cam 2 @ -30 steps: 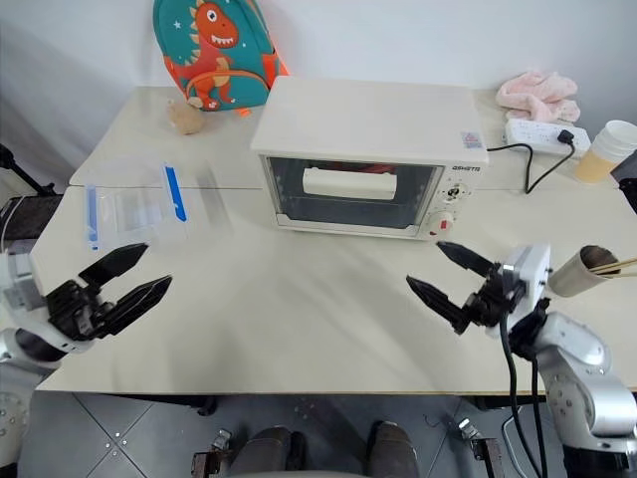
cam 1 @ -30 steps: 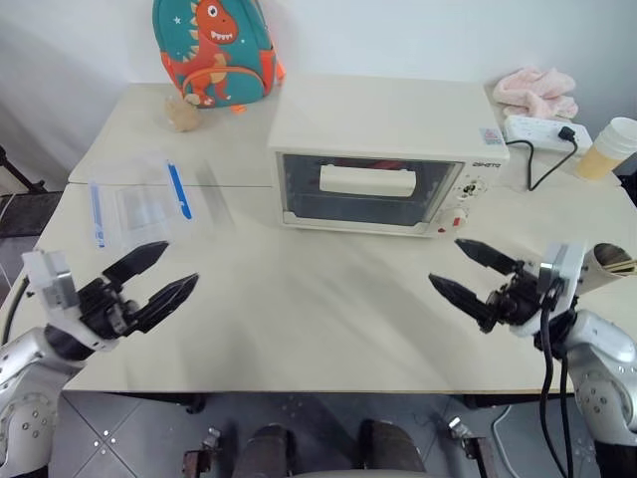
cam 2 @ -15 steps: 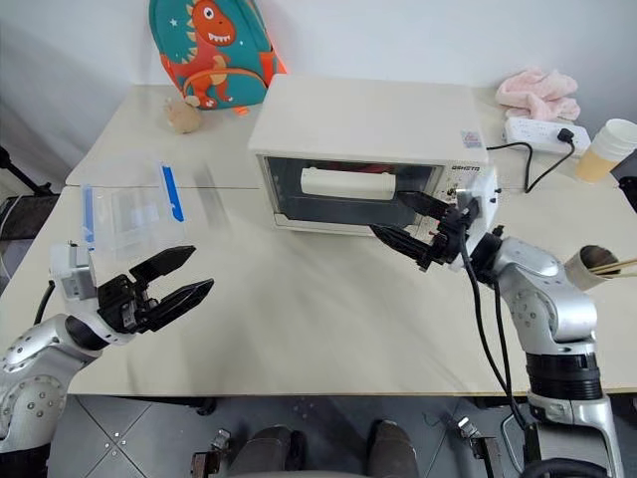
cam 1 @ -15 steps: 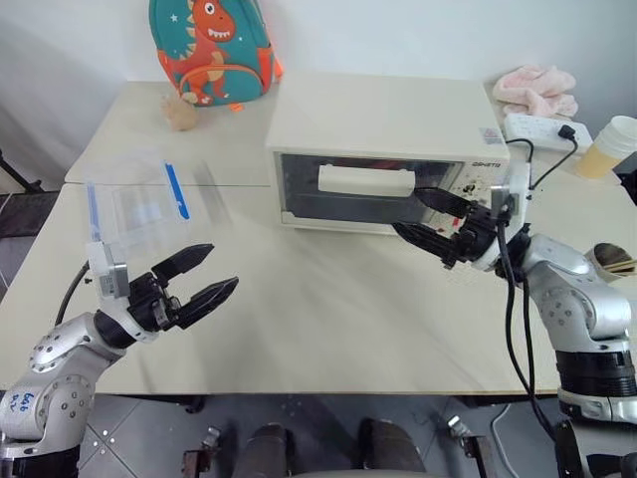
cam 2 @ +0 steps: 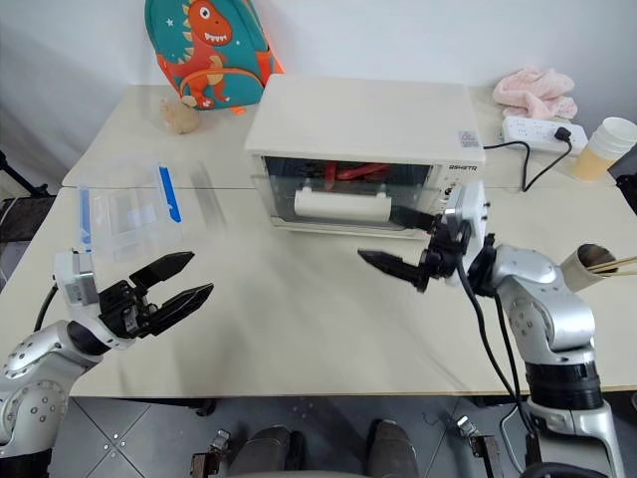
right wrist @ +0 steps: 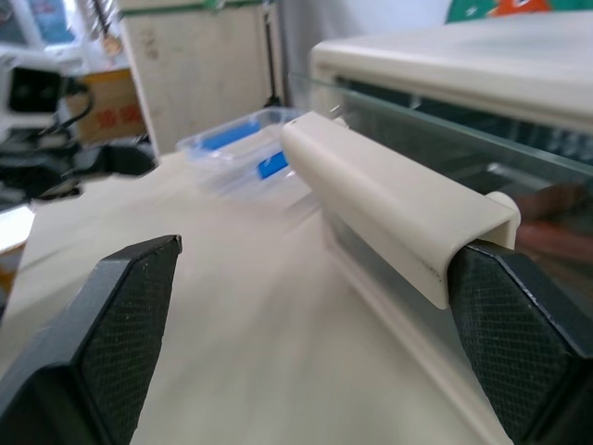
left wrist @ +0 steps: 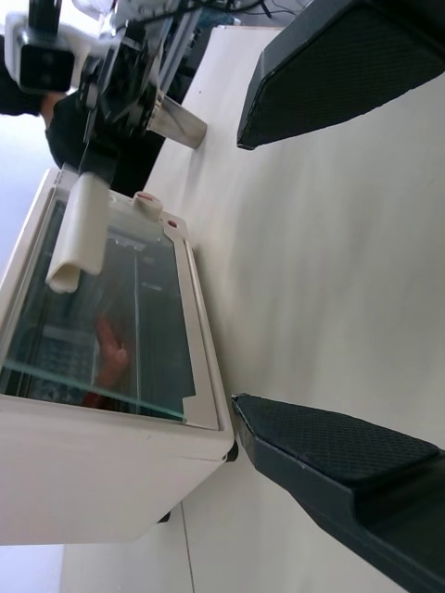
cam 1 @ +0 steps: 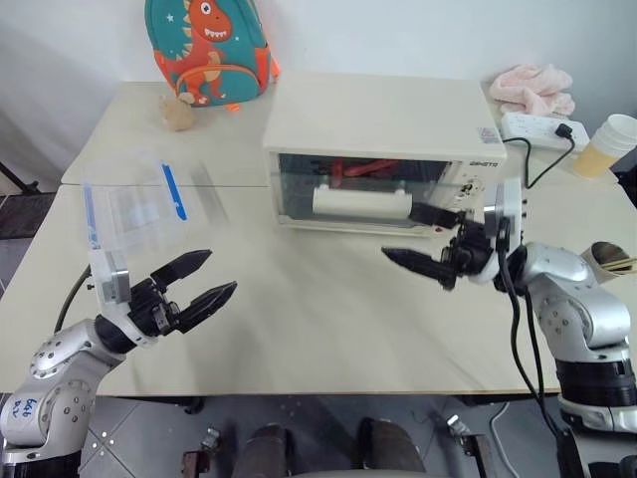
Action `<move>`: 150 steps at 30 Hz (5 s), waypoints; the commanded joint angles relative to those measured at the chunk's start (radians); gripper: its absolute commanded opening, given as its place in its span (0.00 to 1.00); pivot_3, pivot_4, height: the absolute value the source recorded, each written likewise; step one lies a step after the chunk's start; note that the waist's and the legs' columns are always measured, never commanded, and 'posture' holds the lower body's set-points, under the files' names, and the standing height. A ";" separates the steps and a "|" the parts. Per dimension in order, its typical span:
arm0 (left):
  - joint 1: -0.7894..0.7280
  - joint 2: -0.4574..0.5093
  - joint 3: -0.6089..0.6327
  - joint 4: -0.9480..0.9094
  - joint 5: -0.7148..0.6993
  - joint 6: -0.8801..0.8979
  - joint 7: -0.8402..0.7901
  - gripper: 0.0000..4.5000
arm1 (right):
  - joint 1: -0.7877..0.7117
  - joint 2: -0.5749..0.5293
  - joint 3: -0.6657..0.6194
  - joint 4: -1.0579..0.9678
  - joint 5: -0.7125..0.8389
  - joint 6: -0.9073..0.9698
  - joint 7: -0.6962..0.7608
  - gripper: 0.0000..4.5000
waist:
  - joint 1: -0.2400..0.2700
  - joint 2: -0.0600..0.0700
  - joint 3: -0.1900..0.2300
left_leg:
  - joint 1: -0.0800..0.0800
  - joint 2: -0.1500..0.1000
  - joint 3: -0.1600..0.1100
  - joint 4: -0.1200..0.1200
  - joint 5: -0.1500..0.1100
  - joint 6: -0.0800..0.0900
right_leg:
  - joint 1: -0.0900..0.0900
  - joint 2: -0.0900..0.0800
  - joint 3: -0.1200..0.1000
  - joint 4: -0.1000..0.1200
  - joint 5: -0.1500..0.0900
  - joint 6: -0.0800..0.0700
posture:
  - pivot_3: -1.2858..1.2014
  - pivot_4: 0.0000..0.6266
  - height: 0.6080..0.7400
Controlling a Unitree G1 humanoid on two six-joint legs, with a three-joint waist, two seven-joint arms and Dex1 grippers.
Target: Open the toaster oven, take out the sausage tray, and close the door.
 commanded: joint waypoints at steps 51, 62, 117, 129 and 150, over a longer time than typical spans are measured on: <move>-0.529 -0.167 -0.388 0.541 0.408 -0.113 -0.213 0.00 | 0.551 -0.079 -0.375 -0.088 -0.310 -0.583 -0.128 1.00 | 0.003 -0.004 0.002 | 0.004 0.001 0.010 0.002 0.000 0.001 | 0.002 0.002 0.007 -0.001 0.001 0.000 | 0.52 0.24 1.00; -0.314 -0.139 -0.153 0.348 0.255 -0.200 -0.171 0.26 | 0.053 0.018 0.123 -0.069 -0.663 -0.377 -0.317 1.00 | -0.003 -0.004 0.002 | 0.002 0.002 0.006 0.003 0.000 0.000 | -0.002 0.001 0.005 0.002 0.001 0.000 | 0.52 0.24 1.00; -0.092 -0.110 -0.046 0.070 0.152 -0.136 0.016 1.00 | -0.268 0.142 0.433 0.224 -1.338 -0.576 -0.705 0.00 | -0.032 -0.004 0.002 | -0.001 0.001 -0.001 0.000 0.000 0.000 | -0.006 0.001 0.004 0.002 0.001 0.000 | 0.52 0.24 1.00; -0.047 -0.056 -0.018 0.044 0.134 -0.098 -0.008 1.00 | 0.109 0.080 0.369 -0.113 -1.306 -0.628 -0.676 0.00 | -0.026 -0.004 0.002 | -0.001 0.001 -0.001 0.000 -0.001 -0.001 | -0.005 0.001 0.005 0.002 0.001 0.000 | 0.52 0.24 1.00; -0.367 0.058 -0.030 0.261 -0.362 0.767 0.221 1.00 | 0.216 -0.042 0.249 -0.161 -1.345 -0.839 -0.746 0.00 | -0.009 -0.004 0.003 | 0.000 0.001 -0.002 0.002 0.000 0.000 | -0.004 0.001 0.006 0.003 0.001 0.000 | 0.52 0.24 1.00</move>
